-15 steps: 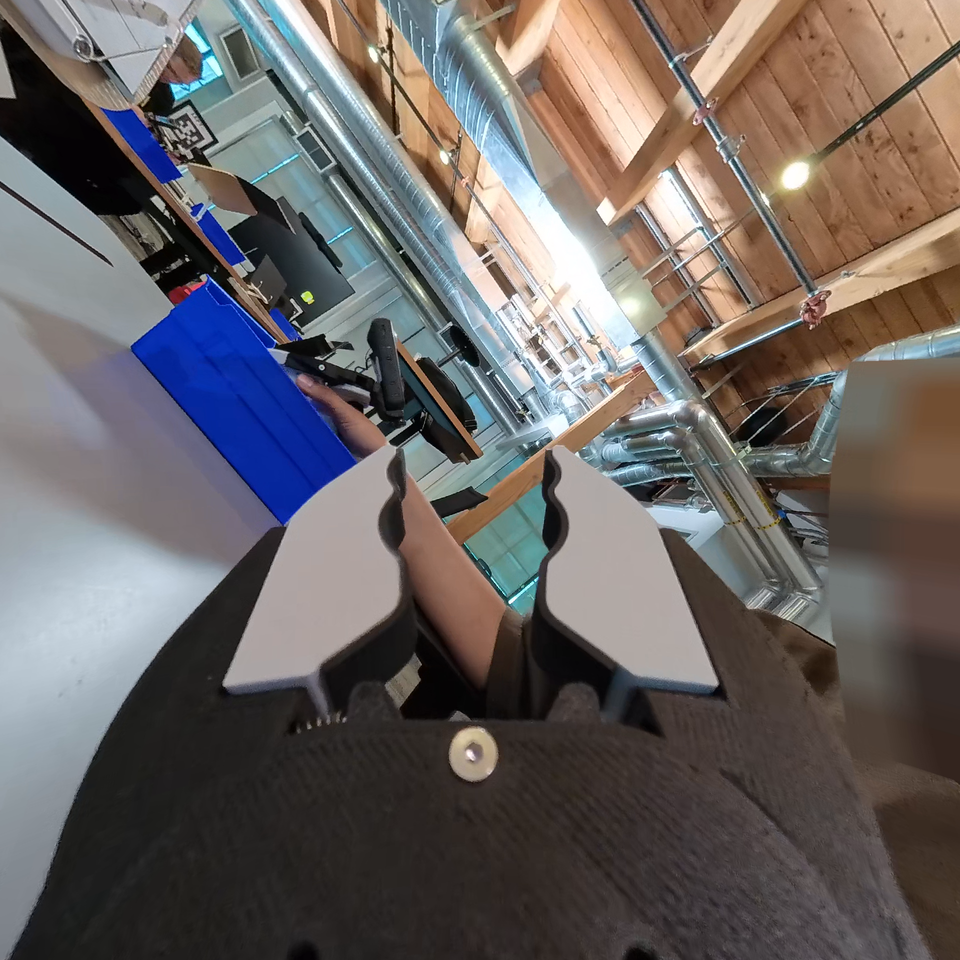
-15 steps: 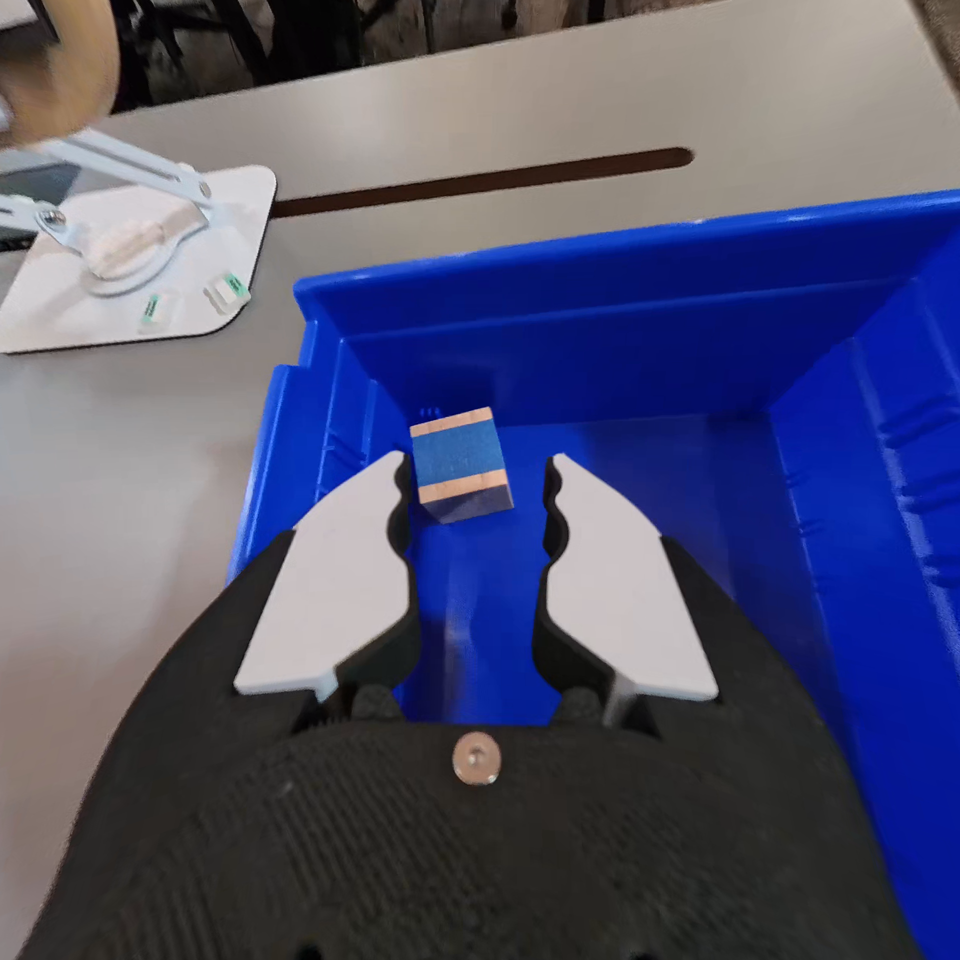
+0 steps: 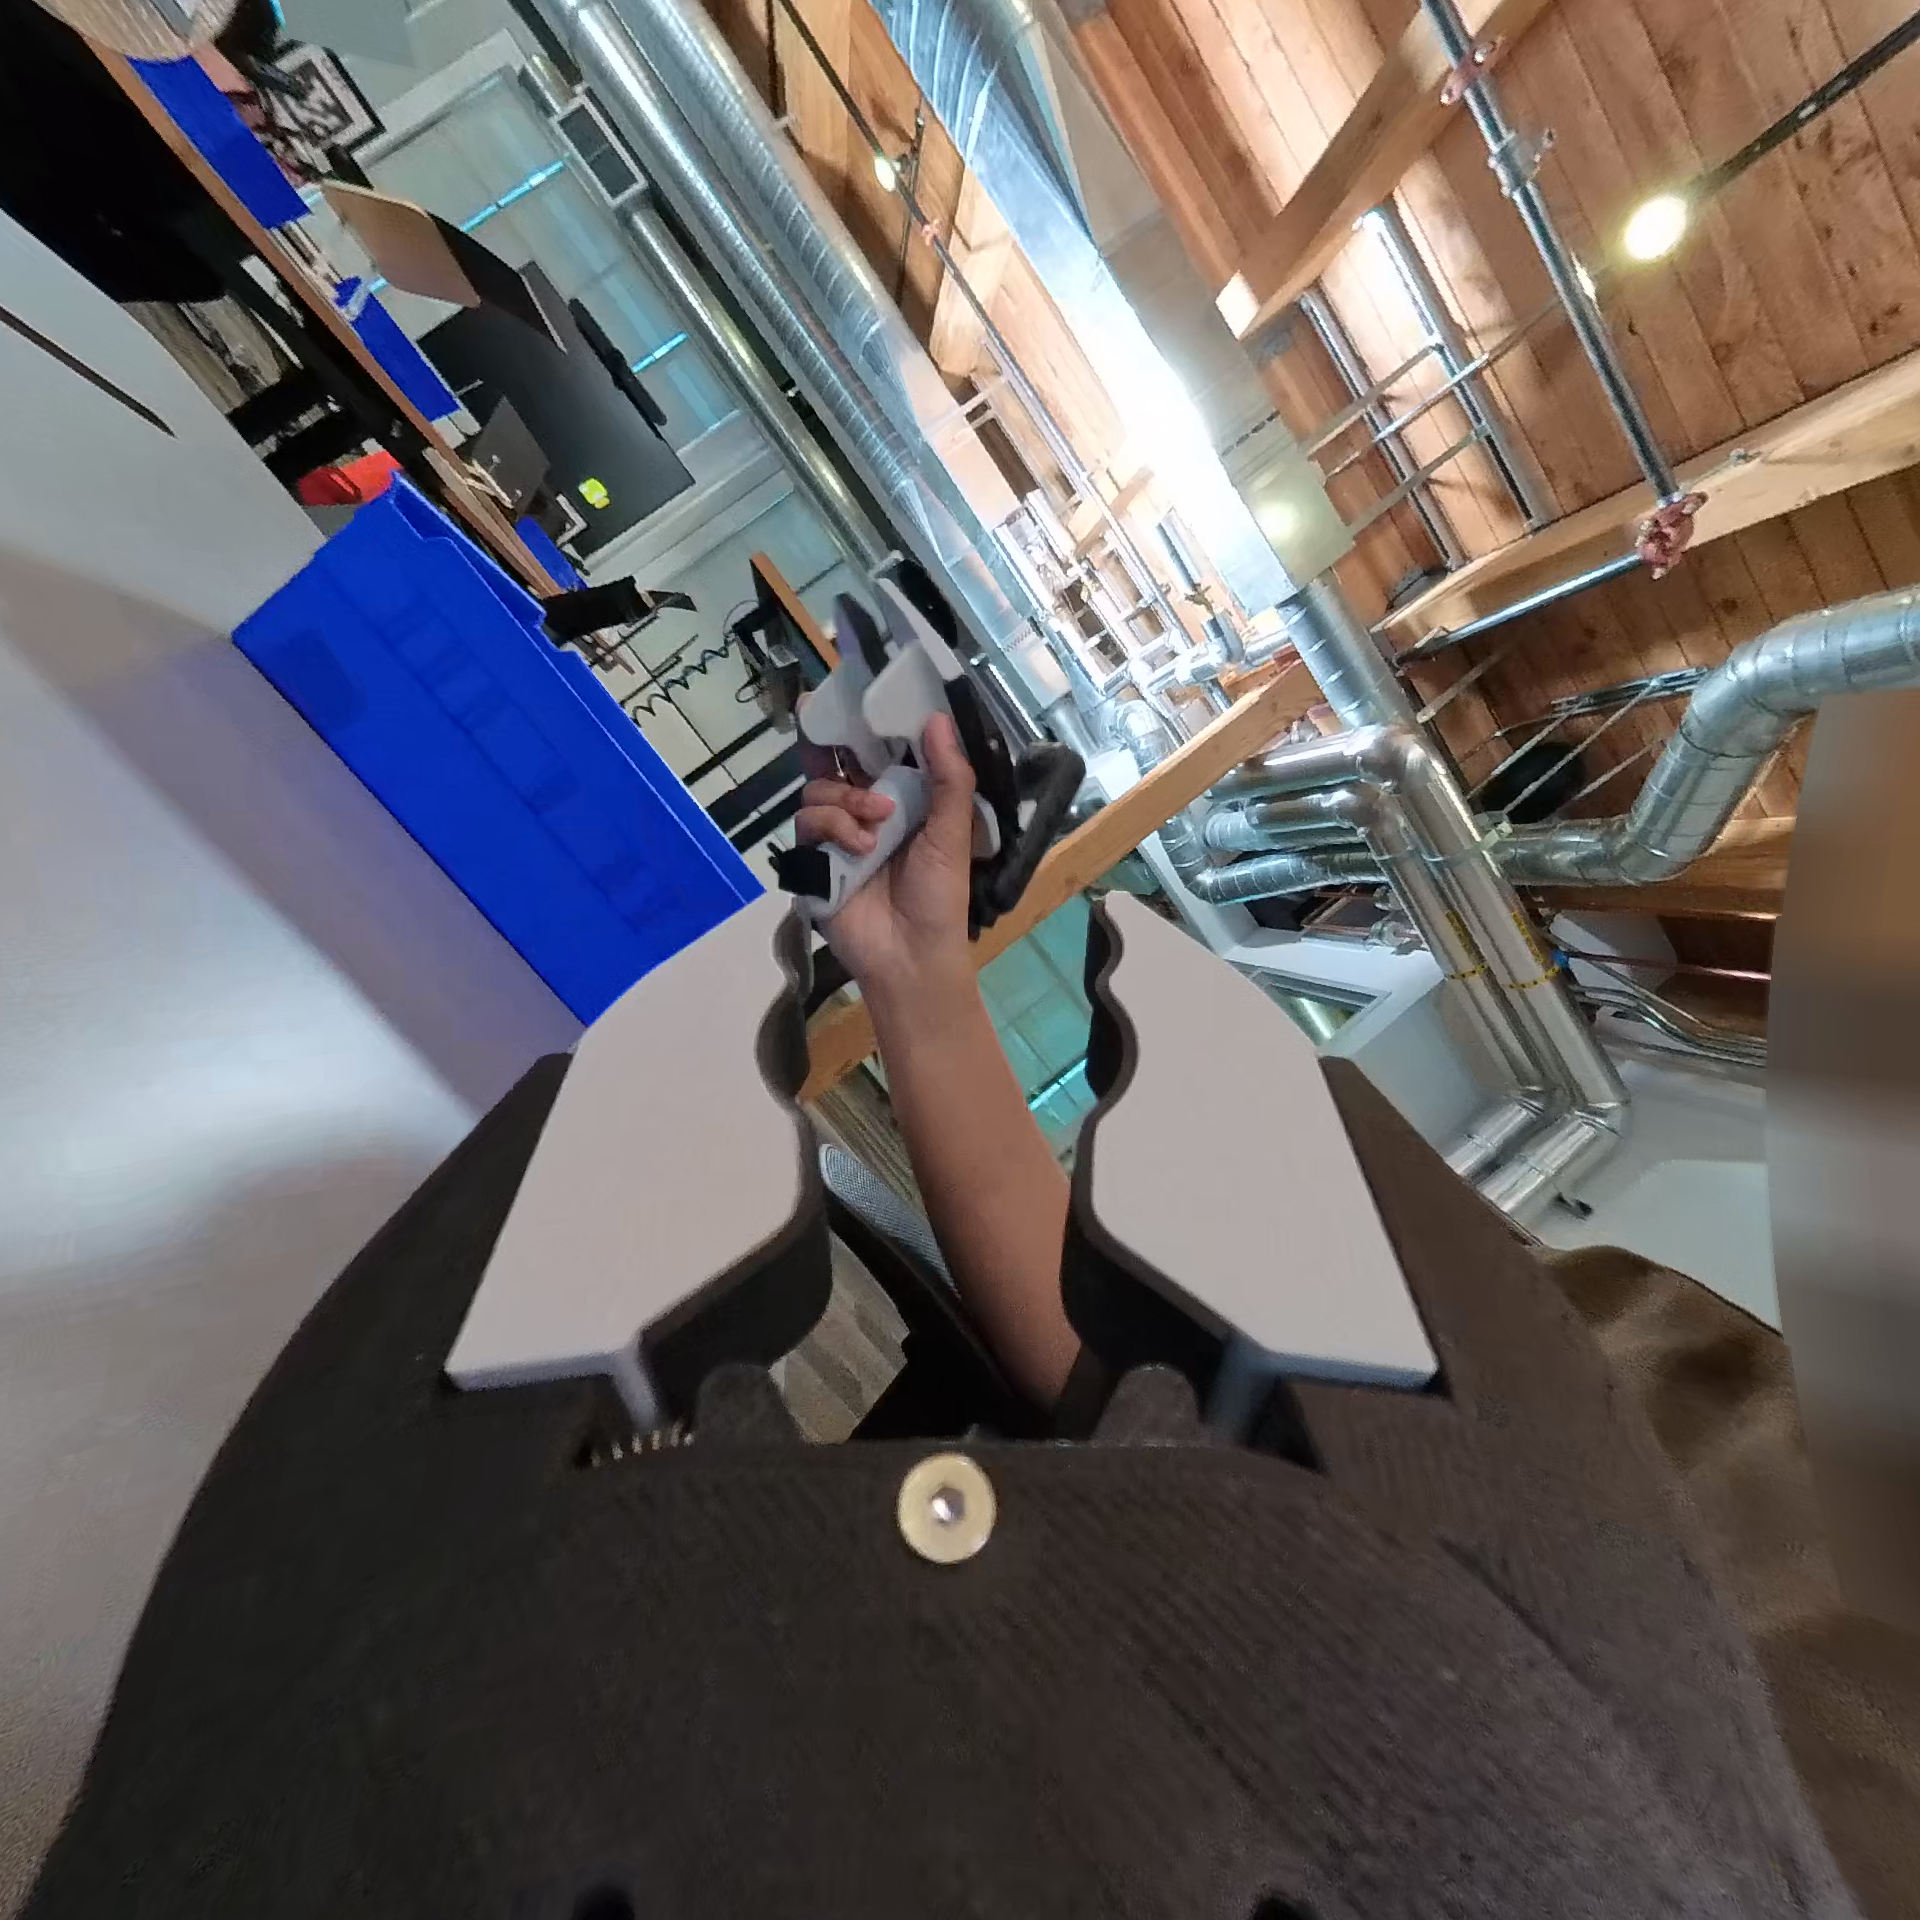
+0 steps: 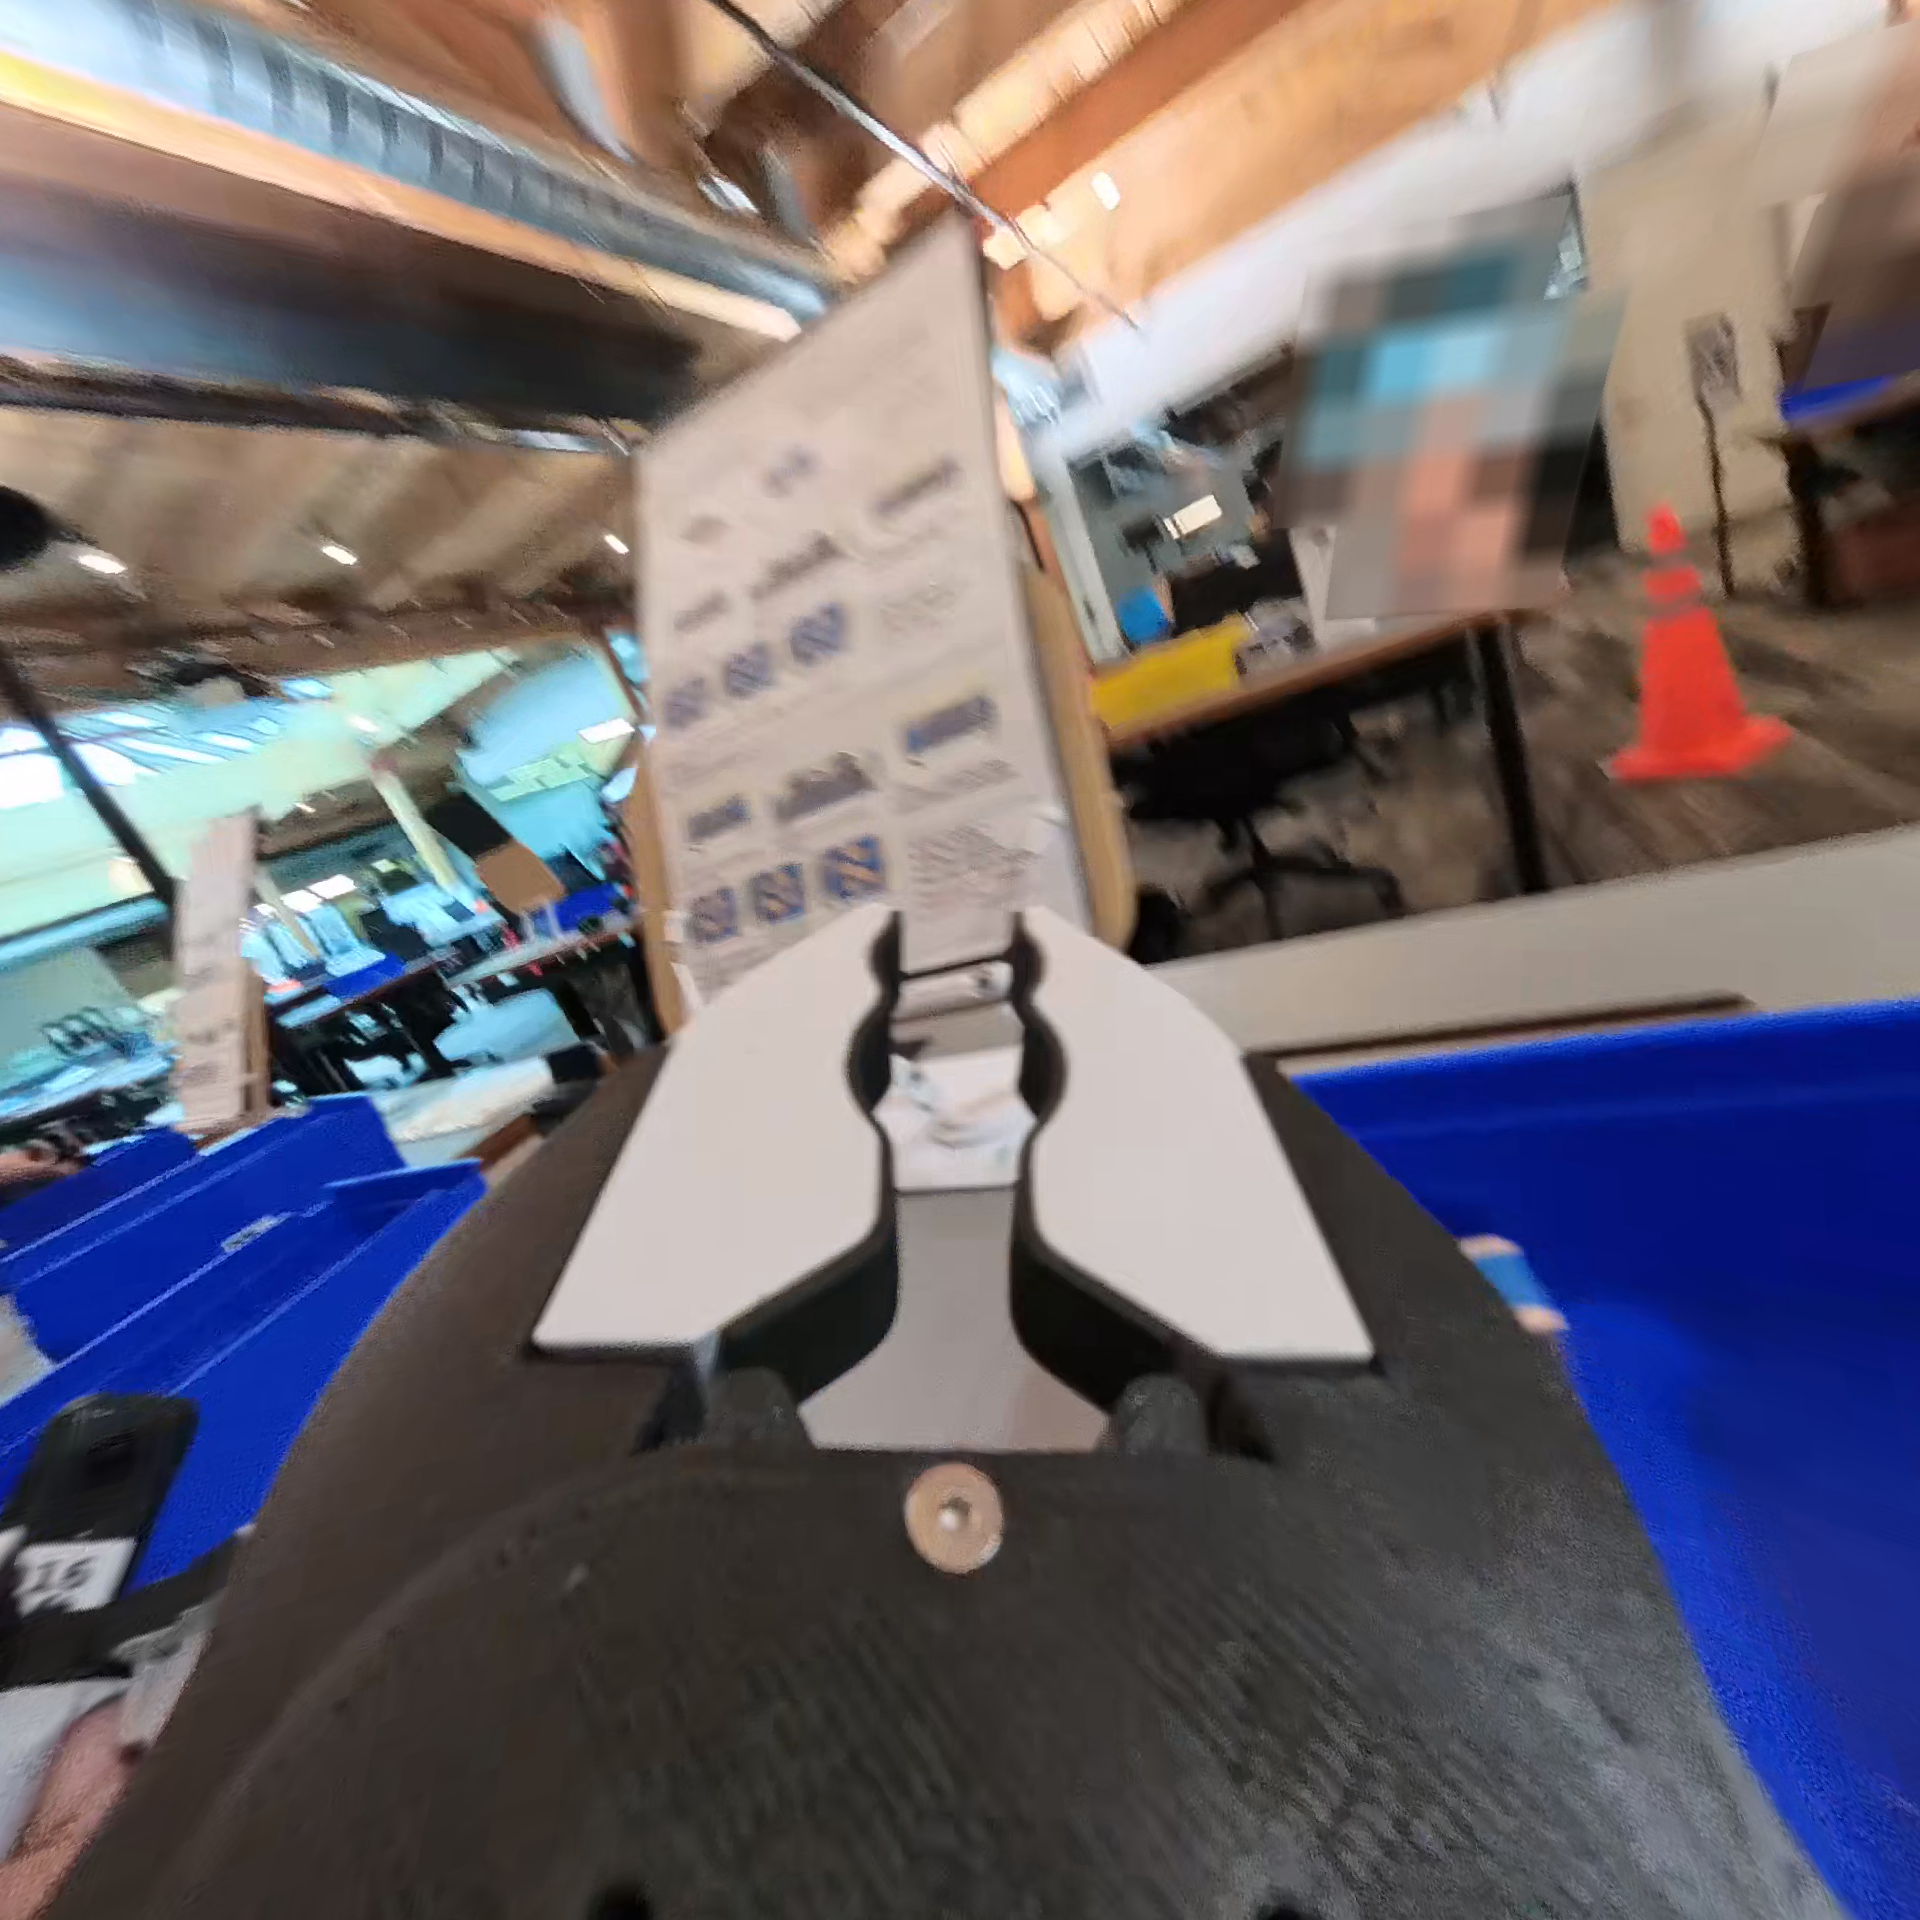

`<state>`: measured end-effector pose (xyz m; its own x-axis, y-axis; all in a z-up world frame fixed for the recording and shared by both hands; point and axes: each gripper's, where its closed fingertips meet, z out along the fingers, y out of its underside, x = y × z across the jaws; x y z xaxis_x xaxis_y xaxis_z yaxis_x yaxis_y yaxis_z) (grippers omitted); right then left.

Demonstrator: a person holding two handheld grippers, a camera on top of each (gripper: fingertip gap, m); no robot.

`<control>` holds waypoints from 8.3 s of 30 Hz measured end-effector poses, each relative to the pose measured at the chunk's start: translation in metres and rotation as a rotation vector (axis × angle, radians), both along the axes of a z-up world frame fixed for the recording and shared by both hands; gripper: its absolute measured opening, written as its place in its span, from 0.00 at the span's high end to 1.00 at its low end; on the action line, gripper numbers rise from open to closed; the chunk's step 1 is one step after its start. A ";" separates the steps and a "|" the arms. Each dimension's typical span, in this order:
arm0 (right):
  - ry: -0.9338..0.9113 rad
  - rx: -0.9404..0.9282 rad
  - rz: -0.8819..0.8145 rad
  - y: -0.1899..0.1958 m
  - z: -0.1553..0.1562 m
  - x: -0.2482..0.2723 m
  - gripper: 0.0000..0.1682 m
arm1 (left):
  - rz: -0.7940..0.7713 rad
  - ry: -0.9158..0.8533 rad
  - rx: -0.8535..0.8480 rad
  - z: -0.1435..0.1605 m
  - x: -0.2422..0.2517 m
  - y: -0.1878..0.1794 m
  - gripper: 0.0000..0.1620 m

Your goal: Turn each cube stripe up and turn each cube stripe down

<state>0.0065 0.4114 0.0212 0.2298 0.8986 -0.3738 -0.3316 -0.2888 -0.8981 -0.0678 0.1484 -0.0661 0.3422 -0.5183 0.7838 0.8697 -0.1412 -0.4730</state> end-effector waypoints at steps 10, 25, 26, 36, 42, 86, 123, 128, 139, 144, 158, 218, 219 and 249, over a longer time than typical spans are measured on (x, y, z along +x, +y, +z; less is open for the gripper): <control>-0.134 0.269 0.314 -0.173 -0.078 -0.067 0.88 | 0.045 0.254 0.122 0.045 -0.033 -0.010 0.62; -0.222 0.149 0.346 -0.151 -0.114 -0.036 0.93 | 0.623 0.438 -0.872 -0.025 -0.299 -0.211 0.66; -0.228 0.155 0.348 -0.152 -0.116 -0.036 0.93 | 0.614 0.455 -0.944 -0.041 -0.303 -0.211 0.65; -0.287 0.189 0.359 -0.157 -0.130 -0.043 0.94 | 0.537 0.711 -1.562 -0.145 -0.324 -0.230 0.61; -0.289 0.198 0.368 -0.158 -0.128 -0.044 0.95 | 0.580 0.712 -1.446 -0.124 -0.324 -0.215 0.71; 0.128 -0.057 0.506 -0.217 -0.055 -0.027 0.70 | -0.182 -0.157 0.210 0.044 0.028 0.037 0.73; 0.140 -0.150 0.490 -0.229 -0.057 -0.032 0.72 | -0.173 -0.065 0.244 0.039 0.049 0.035 0.73; 0.138 -0.142 0.479 -0.230 -0.056 -0.032 0.74 | -0.168 -0.063 0.241 0.039 0.049 0.035 0.72; 0.125 -0.134 0.454 -0.229 -0.057 -0.032 0.76 | -0.178 -0.081 0.232 0.037 0.048 0.036 0.72; 0.134 -0.125 0.439 -0.225 -0.054 -0.031 0.76 | -0.199 -0.089 0.220 0.035 0.050 0.037 0.72; 0.127 -0.101 0.379 -0.205 -0.050 -0.026 0.76 | -0.183 -0.097 0.188 0.032 0.043 0.040 0.72; -0.981 -0.139 0.143 0.062 -0.207 0.004 0.75 | 0.093 -0.131 -0.016 -0.007 -0.012 -0.010 0.71; -0.984 -0.141 0.149 0.061 -0.207 0.004 0.75 | 0.093 -0.131 -0.016 -0.007 -0.012 -0.010 0.71; -0.433 0.099 -0.164 0.088 -0.062 0.024 0.79 | 0.263 0.076 0.051 0.018 -0.047 -0.037 0.78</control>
<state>0.0308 0.4999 -0.0403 0.4874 0.8640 -0.1263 0.0456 -0.1697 -0.9844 -0.1147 0.1112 -0.0477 0.5268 -0.4417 0.7262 0.8351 0.1100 -0.5390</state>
